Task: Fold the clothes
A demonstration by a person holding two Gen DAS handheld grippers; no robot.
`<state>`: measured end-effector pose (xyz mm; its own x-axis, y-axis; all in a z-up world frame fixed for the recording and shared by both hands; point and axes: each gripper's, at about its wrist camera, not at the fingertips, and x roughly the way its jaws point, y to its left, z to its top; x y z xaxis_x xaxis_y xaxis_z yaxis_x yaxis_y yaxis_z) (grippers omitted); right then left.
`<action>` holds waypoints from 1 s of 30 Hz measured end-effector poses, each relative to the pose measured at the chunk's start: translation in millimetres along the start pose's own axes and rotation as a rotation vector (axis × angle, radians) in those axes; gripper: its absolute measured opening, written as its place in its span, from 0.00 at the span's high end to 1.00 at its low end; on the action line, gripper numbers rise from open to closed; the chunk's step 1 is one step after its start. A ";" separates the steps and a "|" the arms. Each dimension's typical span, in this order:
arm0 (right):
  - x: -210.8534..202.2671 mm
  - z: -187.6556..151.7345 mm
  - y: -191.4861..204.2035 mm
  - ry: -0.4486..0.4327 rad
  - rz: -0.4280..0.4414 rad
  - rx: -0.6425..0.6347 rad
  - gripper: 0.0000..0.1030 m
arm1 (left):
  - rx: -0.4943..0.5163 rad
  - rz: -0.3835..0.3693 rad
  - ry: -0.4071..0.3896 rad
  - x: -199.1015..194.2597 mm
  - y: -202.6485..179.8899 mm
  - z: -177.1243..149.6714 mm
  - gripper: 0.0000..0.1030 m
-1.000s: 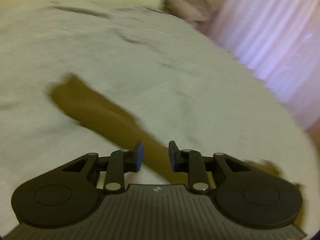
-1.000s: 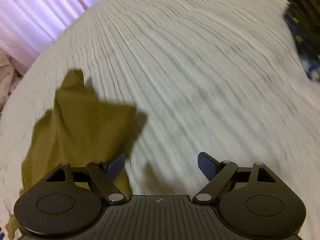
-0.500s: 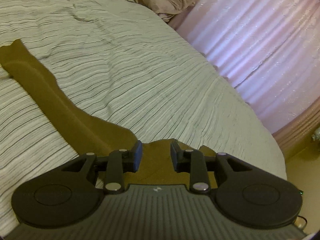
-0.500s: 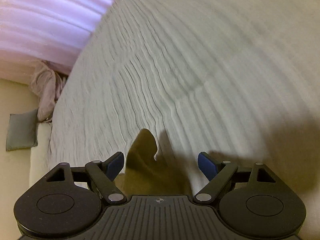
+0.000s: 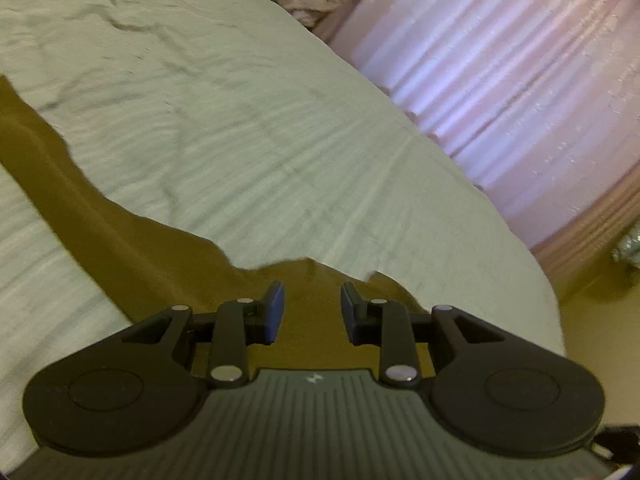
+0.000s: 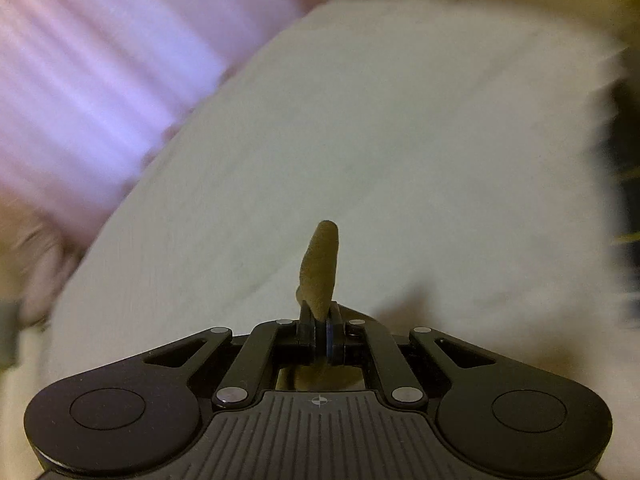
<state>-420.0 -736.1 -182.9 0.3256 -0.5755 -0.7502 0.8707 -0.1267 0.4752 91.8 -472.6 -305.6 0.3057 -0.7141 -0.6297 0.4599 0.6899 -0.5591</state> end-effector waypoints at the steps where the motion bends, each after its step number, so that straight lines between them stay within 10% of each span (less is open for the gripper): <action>1: -25.9 4.0 -9.8 -0.032 -0.058 0.016 0.97 | 0.002 -0.014 0.007 2.3 -3.5 -2.0 0.76; 10: -115.4 2.4 -104.1 -0.096 -0.459 0.236 0.96 | 0.017 -0.075 0.069 3.8 -24.0 -26.9 0.76; 13: -95.4 -16.6 -139.8 0.037 -0.503 0.236 0.35 | 0.018 -0.065 0.090 0.0 -22.2 -37.1 0.76; 21: -99.9 -86.0 -235.6 0.063 -0.371 0.138 0.27 | 0.006 -0.020 0.149 -13.0 -15.5 -64.6 0.75; 30: -74.8 -93.9 -278.3 -0.134 -0.235 -0.098 0.27 | 0.054 -0.026 0.205 -1.8 -33.3 -89.2 0.75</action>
